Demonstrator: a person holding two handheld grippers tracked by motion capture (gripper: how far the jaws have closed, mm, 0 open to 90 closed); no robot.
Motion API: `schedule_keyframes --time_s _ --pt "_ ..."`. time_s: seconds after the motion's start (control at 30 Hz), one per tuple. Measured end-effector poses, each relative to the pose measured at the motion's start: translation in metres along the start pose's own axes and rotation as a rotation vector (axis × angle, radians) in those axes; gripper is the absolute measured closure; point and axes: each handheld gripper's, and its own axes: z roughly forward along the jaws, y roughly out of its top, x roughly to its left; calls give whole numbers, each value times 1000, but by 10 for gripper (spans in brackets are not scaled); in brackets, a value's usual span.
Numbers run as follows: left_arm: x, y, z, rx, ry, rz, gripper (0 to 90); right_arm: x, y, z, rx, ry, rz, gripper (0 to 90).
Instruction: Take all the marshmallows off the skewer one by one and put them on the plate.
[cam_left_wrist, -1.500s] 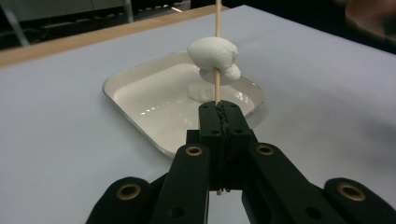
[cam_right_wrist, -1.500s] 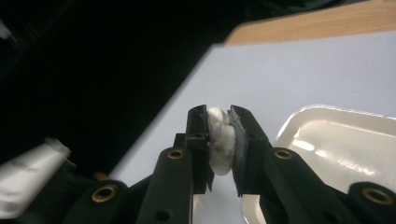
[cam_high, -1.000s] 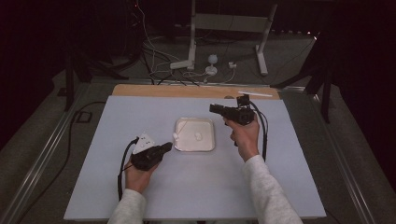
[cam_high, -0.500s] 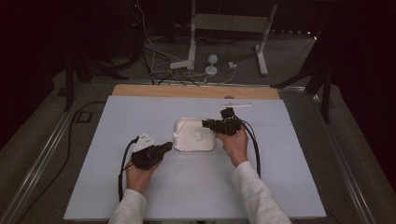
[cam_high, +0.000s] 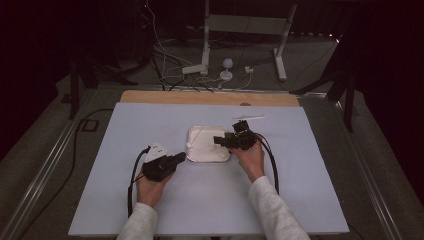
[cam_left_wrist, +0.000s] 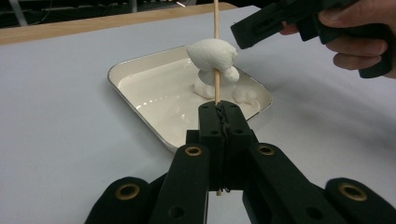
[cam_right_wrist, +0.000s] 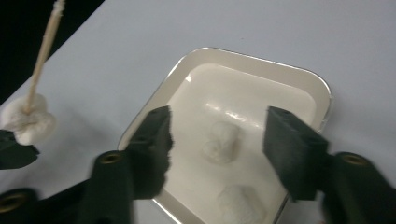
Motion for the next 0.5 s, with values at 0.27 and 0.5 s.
schedule_keyframes --time_s 0.27,0.5 --pt "-1 0 1 0 3 -2 900 17 -2 -7 -17 127 -12 303" --pt "-2 1 1 -2 3 -2 900 31 -4 -6 -18 192 -12 304"
